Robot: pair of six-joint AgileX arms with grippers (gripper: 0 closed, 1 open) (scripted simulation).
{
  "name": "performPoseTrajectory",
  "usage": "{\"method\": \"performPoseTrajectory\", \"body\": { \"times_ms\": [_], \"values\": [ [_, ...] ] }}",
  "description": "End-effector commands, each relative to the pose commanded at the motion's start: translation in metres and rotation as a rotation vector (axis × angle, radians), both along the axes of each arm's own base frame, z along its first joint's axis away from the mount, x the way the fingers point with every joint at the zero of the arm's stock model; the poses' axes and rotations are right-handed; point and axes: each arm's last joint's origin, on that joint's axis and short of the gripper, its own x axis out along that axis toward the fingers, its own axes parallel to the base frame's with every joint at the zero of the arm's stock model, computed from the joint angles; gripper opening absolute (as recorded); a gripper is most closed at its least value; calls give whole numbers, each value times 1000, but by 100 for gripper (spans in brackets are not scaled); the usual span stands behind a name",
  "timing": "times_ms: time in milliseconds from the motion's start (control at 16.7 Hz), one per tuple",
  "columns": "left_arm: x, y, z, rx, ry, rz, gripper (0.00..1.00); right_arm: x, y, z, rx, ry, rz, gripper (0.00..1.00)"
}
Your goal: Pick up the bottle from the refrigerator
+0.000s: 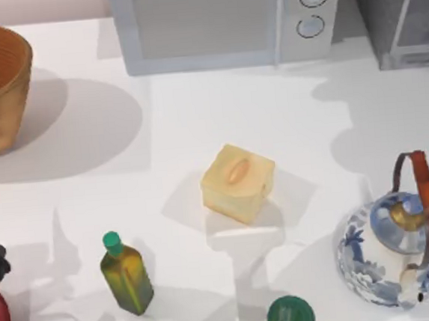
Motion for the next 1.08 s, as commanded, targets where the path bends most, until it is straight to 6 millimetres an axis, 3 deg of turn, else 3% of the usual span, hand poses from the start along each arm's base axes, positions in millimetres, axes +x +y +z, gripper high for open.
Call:
{"method": "performPoseTrajectory", "body": {
  "times_ms": [180, 540, 960, 1080],
  "values": [
    [0, 0, 0, 0, 0, 0, 100, 0, 0, 21, -3, -6, -1, 0],
    [0, 0, 0, 0, 0, 0, 100, -9, 1, 23, -2, -13, 5, 0],
    [0, 0, 0, 0, 0, 0, 100, -84, 1, 16, 3, 15, 1, 0],
    [0, 0, 0, 0, 0, 0, 100, -98, 1, 18, 1, 3, 0, 0]
  ]
}}
